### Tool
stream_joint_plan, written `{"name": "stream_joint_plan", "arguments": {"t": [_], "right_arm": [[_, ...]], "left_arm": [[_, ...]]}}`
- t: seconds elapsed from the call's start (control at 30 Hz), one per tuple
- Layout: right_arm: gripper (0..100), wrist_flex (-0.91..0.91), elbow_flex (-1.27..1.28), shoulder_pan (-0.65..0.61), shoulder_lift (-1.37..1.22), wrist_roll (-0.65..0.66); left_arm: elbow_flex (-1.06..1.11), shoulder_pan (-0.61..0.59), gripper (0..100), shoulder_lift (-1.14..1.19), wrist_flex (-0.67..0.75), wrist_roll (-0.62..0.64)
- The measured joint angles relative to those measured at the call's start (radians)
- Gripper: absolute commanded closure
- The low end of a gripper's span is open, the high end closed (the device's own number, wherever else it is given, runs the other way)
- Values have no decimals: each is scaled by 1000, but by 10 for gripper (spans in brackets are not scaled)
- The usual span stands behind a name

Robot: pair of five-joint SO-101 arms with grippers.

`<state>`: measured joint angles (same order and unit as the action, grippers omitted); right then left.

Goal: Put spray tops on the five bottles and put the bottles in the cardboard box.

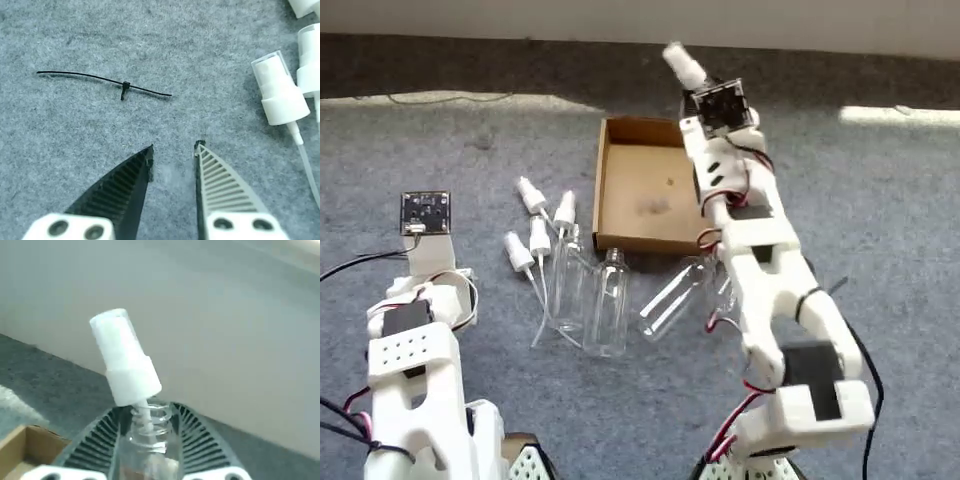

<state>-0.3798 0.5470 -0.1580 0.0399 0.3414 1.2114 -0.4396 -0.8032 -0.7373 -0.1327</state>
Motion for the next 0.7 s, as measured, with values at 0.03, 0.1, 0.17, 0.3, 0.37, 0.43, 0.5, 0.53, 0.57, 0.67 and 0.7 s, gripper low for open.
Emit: {"name": "stream_joint_plan", "arguments": {"t": [0.03,0.1,0.17,0.3,0.37,0.43,0.5,0.53,0.57,0.67,0.7], "right_arm": [[994,11,25,26,52,0],[994,15,75,84,146,0],[994,17,135,143,213,0],[994,17,239,250,301,0],[994,17,278,292,331,-8],[994,3,321,304,348,-63],[994,-71,362,299,350,-141],[994,-112,381,298,351,-175],[994,-147,391,296,351,-201],[994,-184,400,242,351,-232],[994,-189,400,213,351,-235]], "left_arm": [[0,0,864,0,2,-2],[0,0,864,0,2,-2],[0,0,864,0,2,-2],[0,0,864,0,2,-2],[0,0,864,0,2,-2],[0,0,864,0,2,-2],[0,0,864,0,2,-2],[0,0,864,0,2,-2],[0,0,864,0,2,-2],[0,0,864,0,2,-2],[0,0,864,0,2,-2]]}}
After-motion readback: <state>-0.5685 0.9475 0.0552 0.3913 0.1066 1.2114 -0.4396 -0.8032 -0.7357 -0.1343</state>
